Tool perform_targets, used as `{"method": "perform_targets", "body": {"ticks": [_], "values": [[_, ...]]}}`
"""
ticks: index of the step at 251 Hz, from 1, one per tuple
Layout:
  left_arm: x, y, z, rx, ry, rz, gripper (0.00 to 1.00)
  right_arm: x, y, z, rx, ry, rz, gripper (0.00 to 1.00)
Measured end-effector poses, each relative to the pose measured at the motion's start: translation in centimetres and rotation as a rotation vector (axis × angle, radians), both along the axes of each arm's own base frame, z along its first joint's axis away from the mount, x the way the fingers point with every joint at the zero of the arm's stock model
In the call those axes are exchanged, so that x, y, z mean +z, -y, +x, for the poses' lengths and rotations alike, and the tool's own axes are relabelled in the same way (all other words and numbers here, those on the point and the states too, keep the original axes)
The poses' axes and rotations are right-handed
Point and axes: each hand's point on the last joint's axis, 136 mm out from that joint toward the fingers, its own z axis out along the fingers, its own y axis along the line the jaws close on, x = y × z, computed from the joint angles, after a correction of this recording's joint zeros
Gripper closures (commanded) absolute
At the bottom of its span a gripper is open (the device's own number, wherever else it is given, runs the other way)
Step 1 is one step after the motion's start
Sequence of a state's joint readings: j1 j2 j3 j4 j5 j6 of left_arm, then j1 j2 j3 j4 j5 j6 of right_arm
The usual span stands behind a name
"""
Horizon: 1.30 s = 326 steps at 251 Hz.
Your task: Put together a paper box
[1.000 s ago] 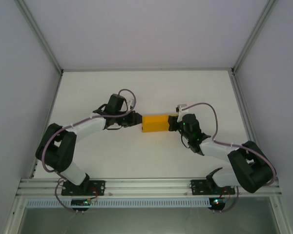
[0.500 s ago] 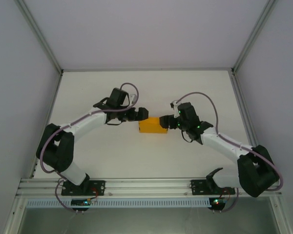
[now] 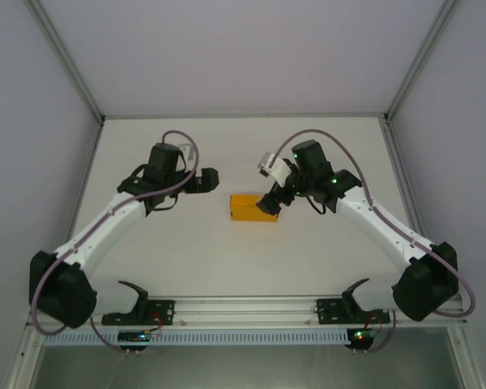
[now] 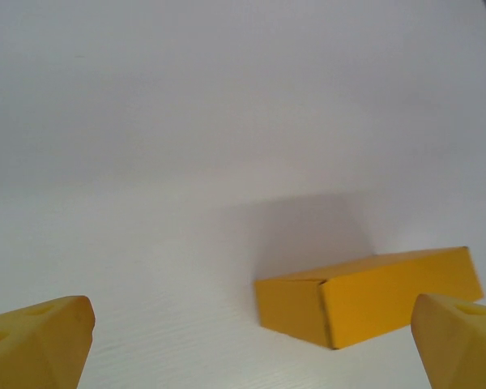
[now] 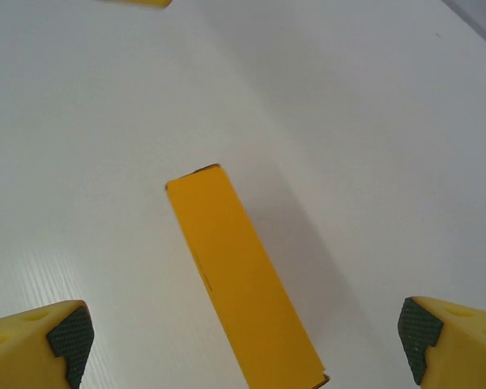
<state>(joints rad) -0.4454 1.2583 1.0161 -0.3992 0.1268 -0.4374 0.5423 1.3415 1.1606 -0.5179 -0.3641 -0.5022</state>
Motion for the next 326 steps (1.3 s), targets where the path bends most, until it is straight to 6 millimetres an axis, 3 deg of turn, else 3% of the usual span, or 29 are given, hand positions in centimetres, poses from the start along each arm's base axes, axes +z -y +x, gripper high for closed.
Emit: {"method": "perform_targets", "body": {"ticks": [79,119,181,234,267,326], "values": [[-5.1,-4.1,-1.8,0.117,-0.094,0.1,0.0,-6.6,-0.1,1.5,0.263,-0.013,-0.333,0.01],[-5.2,-4.8,-2.0,0.139,-0.097,0.108,0.0,-9.0,-0.6,2.2,0.305,-0.008,-0.439,0.02],[-5.0,-5.2,-2.0,0.155,-0.09,0.116,0.01,-12.9,-1.5,2.5,0.324,-0.024,-0.588,0.21],[-5.3,-5.7,-2.1,0.169,-0.094,0.121,0.0,-13.4,-1.9,3.9,0.227,0.03,-0.615,0.46],[-5.3,-6.0,-2.0,0.179,-0.093,0.128,0.0,-13.2,-1.9,4.7,0.151,0.094,-0.618,0.52],[-5.5,-6.5,-2.0,0.196,-0.093,0.137,0.0,-13.1,-1.1,6.7,-0.02,0.19,-0.668,0.49]]}}
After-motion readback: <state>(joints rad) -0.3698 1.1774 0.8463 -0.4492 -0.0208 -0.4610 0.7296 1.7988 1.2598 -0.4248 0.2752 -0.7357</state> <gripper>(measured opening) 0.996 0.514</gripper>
